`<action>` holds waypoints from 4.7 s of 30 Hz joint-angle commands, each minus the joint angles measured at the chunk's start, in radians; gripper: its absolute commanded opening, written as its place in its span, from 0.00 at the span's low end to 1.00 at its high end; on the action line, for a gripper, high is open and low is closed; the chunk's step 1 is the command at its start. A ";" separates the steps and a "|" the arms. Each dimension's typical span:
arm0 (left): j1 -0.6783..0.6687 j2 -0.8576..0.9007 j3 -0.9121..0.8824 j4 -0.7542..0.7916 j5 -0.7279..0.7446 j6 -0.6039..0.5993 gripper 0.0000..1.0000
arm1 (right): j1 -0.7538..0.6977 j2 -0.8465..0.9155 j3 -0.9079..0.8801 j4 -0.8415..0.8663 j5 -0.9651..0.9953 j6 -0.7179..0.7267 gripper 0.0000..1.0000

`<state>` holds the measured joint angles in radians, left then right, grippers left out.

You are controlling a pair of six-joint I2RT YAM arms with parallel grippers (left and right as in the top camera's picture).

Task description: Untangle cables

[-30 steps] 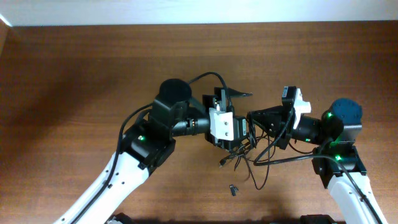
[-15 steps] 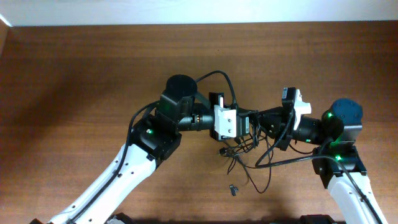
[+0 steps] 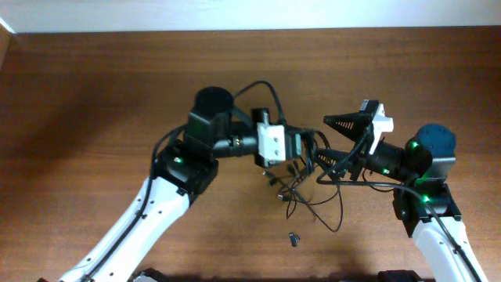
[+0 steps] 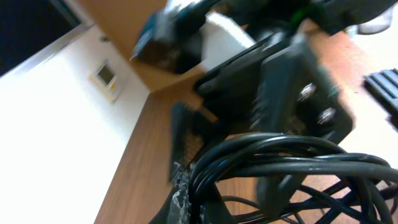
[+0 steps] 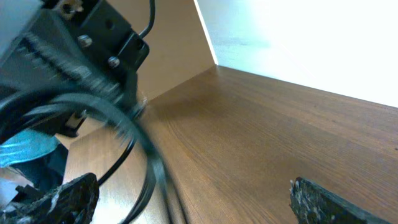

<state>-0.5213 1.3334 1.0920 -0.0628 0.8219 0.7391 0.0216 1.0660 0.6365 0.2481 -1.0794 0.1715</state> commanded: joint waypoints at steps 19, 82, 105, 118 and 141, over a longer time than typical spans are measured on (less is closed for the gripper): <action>0.172 -0.002 0.006 0.058 -0.469 -0.883 0.00 | -0.109 0.003 0.003 0.111 -0.099 0.395 1.00; -0.284 0.075 0.006 0.182 -0.941 -0.892 0.00 | 0.050 0.076 0.003 0.175 0.030 0.414 0.18; -0.167 0.074 0.006 0.061 -1.526 -0.893 0.00 | 0.050 0.074 0.003 0.372 -0.206 0.413 0.04; -0.092 0.071 0.006 0.110 -1.524 -0.912 0.00 | 0.050 0.095 0.003 0.370 -0.206 0.409 0.78; -0.273 0.071 0.006 0.128 -1.086 -0.517 0.00 | 0.050 0.104 0.003 0.158 0.009 0.330 0.93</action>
<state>-0.7891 1.4033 1.0920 0.0532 -0.3573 0.2390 0.0666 1.1664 0.6369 0.4065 -1.0992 0.5152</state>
